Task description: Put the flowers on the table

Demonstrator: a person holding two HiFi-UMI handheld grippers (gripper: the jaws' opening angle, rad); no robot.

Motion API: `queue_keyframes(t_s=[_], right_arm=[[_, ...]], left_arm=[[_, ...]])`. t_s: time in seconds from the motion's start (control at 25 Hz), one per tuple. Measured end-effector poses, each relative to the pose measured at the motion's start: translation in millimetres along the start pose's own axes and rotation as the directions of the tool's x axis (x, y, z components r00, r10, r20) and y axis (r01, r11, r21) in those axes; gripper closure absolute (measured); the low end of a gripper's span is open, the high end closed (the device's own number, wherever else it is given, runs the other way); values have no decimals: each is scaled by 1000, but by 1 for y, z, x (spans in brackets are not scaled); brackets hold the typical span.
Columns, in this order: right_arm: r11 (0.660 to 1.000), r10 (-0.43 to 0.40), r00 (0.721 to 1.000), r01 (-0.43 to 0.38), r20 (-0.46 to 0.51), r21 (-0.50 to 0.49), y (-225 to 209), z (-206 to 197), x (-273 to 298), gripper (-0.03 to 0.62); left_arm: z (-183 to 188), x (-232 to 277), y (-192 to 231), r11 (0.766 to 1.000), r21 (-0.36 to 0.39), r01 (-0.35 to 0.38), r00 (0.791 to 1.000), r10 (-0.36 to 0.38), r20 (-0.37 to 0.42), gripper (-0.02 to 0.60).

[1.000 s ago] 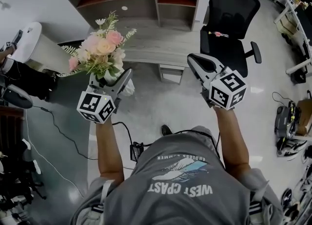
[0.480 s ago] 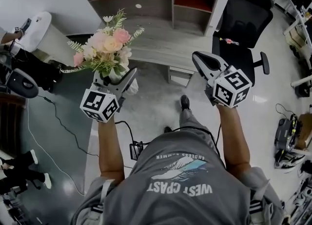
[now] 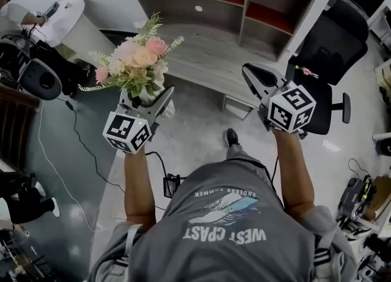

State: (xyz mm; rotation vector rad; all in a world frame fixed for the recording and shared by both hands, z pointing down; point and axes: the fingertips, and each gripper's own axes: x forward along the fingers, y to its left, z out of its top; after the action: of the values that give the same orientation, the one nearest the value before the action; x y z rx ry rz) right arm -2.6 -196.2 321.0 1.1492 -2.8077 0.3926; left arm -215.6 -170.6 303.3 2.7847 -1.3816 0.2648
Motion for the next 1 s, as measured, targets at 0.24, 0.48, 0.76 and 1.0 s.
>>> queue_keyframes(t_s=[0.24,0.48,0.76,1.0], right_arm=[[999,31,999,-32,-34,-9,-32,5,26,562],[999,46,996,-46,-72,2,-73,5,55,562],[999,49,995,-48,-92,11,-94,0,74,562],[999,42,993,-40,-107,21,-120,-5,86,562]], left_arm=[[-4,35,18,999,-25,-30,1000,30,-2,219],[-12,77,41,997,-48,-58,998,58,-9,219],[-24,101,61,995,-57,-78,997,77,-18,219],[-38,129,79,993,-69,-93,995,91,-32,219]])
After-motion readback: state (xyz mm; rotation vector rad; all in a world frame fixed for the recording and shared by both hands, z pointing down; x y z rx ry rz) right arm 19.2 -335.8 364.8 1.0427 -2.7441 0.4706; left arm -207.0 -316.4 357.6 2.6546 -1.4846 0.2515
